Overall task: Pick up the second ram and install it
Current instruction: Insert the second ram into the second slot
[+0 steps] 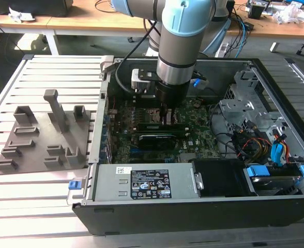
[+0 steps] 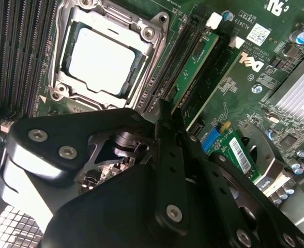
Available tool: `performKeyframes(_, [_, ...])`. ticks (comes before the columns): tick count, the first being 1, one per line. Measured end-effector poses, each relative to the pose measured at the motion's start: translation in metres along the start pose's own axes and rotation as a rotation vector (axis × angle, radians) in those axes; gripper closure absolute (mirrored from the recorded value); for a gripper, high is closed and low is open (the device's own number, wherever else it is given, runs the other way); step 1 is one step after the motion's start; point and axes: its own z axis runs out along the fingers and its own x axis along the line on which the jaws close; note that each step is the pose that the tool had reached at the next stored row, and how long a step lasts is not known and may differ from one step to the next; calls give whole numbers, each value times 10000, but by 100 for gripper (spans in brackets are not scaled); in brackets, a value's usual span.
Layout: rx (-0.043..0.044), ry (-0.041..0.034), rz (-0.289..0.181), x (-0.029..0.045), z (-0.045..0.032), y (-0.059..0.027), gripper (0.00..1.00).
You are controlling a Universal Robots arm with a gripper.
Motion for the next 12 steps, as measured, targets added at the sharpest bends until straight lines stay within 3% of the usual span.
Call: performKeyframes(12, [1,-9,67,-2,43,-1,86])
